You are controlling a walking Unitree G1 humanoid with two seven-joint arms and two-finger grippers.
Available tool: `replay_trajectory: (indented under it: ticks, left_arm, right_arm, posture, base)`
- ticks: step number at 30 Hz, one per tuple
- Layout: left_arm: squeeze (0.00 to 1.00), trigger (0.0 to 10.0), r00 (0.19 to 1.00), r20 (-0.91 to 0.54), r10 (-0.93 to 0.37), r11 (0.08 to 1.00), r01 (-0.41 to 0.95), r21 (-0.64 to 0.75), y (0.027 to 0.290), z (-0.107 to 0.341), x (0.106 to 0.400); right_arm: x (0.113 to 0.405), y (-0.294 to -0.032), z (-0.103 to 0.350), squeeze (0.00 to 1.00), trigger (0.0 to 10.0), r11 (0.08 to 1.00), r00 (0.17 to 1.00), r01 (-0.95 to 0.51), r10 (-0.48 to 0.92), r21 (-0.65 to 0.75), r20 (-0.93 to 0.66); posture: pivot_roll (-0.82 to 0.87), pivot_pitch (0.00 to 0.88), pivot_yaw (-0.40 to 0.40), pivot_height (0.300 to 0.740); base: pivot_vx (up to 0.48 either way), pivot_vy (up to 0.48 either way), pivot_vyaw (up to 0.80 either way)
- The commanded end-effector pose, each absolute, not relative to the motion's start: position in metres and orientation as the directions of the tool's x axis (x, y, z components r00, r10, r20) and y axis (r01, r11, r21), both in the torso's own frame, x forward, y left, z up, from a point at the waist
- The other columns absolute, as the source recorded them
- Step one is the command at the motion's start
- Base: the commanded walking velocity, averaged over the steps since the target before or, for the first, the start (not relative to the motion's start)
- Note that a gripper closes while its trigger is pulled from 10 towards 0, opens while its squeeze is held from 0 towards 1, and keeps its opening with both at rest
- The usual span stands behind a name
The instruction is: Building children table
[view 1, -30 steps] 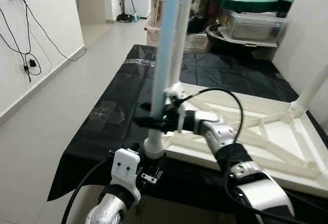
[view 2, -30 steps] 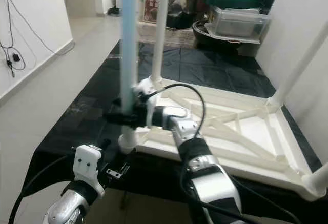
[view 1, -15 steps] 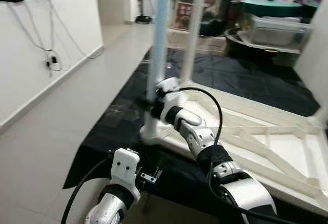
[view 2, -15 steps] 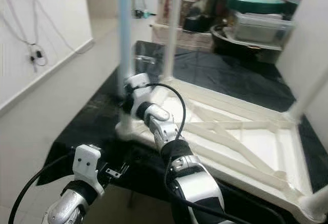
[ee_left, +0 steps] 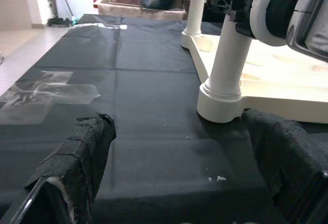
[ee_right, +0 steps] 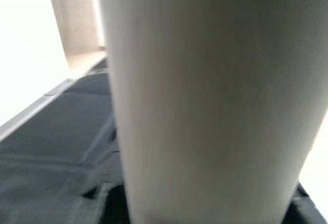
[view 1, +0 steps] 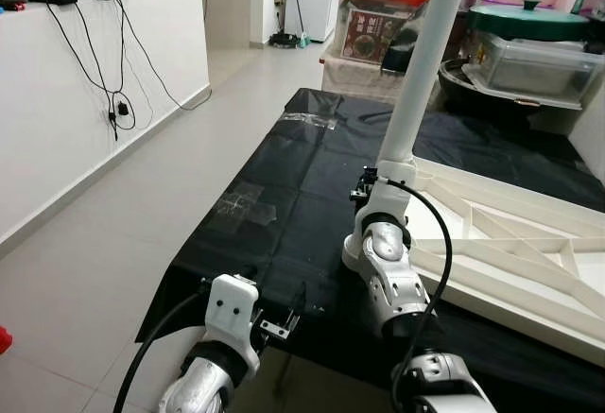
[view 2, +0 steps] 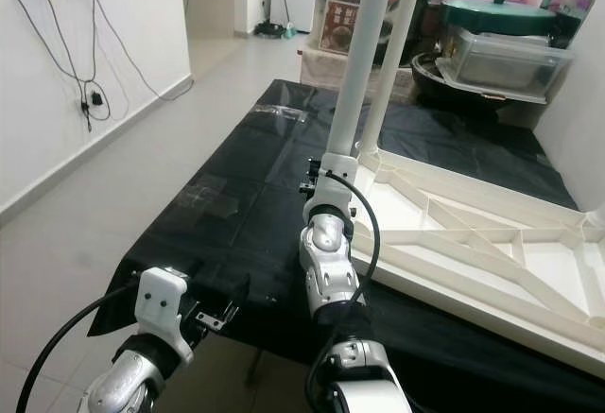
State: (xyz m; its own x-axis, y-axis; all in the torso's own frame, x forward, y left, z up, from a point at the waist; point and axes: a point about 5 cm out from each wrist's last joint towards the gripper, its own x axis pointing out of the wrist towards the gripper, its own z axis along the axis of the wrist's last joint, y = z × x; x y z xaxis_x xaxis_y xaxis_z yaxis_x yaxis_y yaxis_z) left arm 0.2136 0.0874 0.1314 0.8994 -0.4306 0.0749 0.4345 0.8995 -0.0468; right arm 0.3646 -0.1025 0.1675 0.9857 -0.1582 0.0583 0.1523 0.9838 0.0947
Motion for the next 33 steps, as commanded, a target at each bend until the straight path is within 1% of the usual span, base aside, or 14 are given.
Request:
replay_trajectory:
  ticks: [1, 4, 5, 10, 11, 12, 13, 14, 15, 18, 21, 31, 32, 33]
  left_arm:
    - [0.0, 10.0, 0.899, 0.062, -0.434, 0.898, 0.437, -0.056, 0.085, 0.129, 0.213]
    - [0.0, 10.0, 0.899, 0.062, -0.433, 0.898, 0.436, -0.056, 0.085, 0.129, 0.212]
    - [0.0, 10.0, 0.9, 0.063, -0.431, 0.899, 0.435, -0.055, 0.085, 0.13, 0.213]
    - [0.0, 10.0, 0.901, 0.065, -0.429, 0.9, 0.432, -0.054, 0.086, 0.131, 0.213]
    - [0.0, 10.0, 0.901, 0.066, -0.429, 0.9, 0.433, -0.053, 0.086, 0.132, 0.213]
    - [0.0, 10.0, 0.901, 0.066, -0.429, 0.9, 0.433, -0.053, 0.086, 0.132, 0.213]
    - [0.0, 10.0, 0.9, 0.066, -0.43, 0.9, 0.433, -0.054, 0.086, 0.132, 0.213]
    - [0.0, 10.0, 0.9, 0.066, -0.43, 0.9, 0.433, -0.054, 0.086, 0.132, 0.213]
    - [0.0, 10.0, 0.9, 0.067, -0.432, 0.899, 0.435, -0.054, 0.085, 0.132, 0.213]
    - [0.0, 10.0, 0.899, 0.067, -0.433, 0.898, 0.436, -0.054, 0.085, 0.132, 0.214]
    - [0.0, 10.0, 0.9, 0.069, -0.43, 0.9, 0.434, -0.052, 0.085, 0.132, 0.214]
    - [0.0, 10.0, 0.904, 0.07, -0.421, 0.904, 0.425, -0.048, 0.088, 0.133, 0.214]
    - [0.0, 10.0, 0.903, 0.069, -0.423, 0.903, 0.427, -0.048, 0.087, 0.133, 0.214]
    - [0.0, 10.0, 0.903, 0.069, -0.425, 0.902, 0.428, -0.049, 0.087, 0.133, 0.213]
  right_arm:
    - [0.357, -0.079, 0.157, 1.0, 10.0, 0.982, 0.996, 0.072, -0.079, 0.174, 0.036]
    - [0.356, -0.077, 0.158, 1.0, 10.0, 0.983, 0.997, 0.043, -0.053, 0.178, 0.049]
    - [0.36, -0.077, 0.161, 0.0, 10.0, 0.985, 0.997, -0.022, 0.008, 0.173, 0.081]
    - [0.366, -0.079, 0.167, 0.0, 10.0, 0.974, 0.982, -0.15, 0.128, 0.169, 0.137]
    - [0.369, -0.078, 0.17, 0.0, 10.0, 0.941, 0.951, -0.296, 0.275, 0.167, 0.139]
    - [0.369, -0.078, 0.17, 0.0, 10.0, 0.941, 0.951, -0.296, 0.275, 0.167, 0.139]
    - [0.37, -0.075, 0.169, 0.0, 10.0, 0.877, 0.89, -0.455, 0.442, 0.156, 0.114]
    - [0.37, -0.075, 0.169, 0.0, 10.0, 0.877, 0.89, -0.455, 0.442, 0.156, 0.114]
    - [0.37, -0.072, 0.171, 0.0, 10.0, 0.769, 0.782, -0.623, 0.618, 0.14, 0.084]
    - [0.369, -0.068, 0.173, 0.0, 10.0, 0.661, 0.671, -0.739, 0.738, 0.133, 0.062]
    - [0.363, -0.05, 0.186, 0.0, 10.0, 0.432, 0.44, -0.895, 0.896, 0.11, 0.058]
    - [0.342, -0.024, 0.185, 0.0, 10.0, 0.082, 0.089, -0.991, 0.994, 0.101, 0.063]
    - [0.342, -0.022, 0.182, 0.0, 3.1, 0.07, 0.074, -0.993, 0.996, 0.096, 0.041]
    - [0.344, -0.02, 0.18, 0.0, 0.0, 0.097, 0.098, -0.992, 0.995, 0.077, 0.015]
  posture:
    - [0.14, 0.0, -0.09, 0.74]
    - [0.14, 0.0, -0.09, 0.74]
    - [0.14, 0.0, -0.093, 0.74]
    - [0.14, 0.0, -0.092, 0.74]
    - [0.14, 0.0, -0.091, 0.74]
    - [0.14, 0.0, -0.091, 0.74]
    - [0.14, 0.0, -0.088, 0.74]
    - [0.14, 0.0, -0.088, 0.74]
    - [0.14, 0.0, -0.092, 0.74]
    - [0.14, 0.0, -0.092, 0.74]
    - [0.16, 0.0, -0.104, 0.74]
    - [0.16, 0.0, -0.104, 0.74]
    - [0.16, 0.0, -0.105, 0.74]
    - [0.16, 0.0, -0.105, 0.74]
  base:
    - [0.0, 0.0, 0.0]
    - [0.0, 0.0, 0.0]
    - [0.0, 0.0, 0.0]
    - [0.0, 0.0, 0.0]
    - [0.0, 0.0, 0.0]
    - [0.0, 0.0, 0.0]
    - [0.0, 0.0, 0.0]
    - [0.0, 0.0, 0.0]
    - [0.0, 0.0, 0.0]
    - [0.0, 0.0, 0.0]
    - [0.0, 0.0, 0.0]
    - [0.0, 0.0, 0.0]
    - [0.0, 0.0, 0.0]
    - [0.0, 0.0, 0.0]
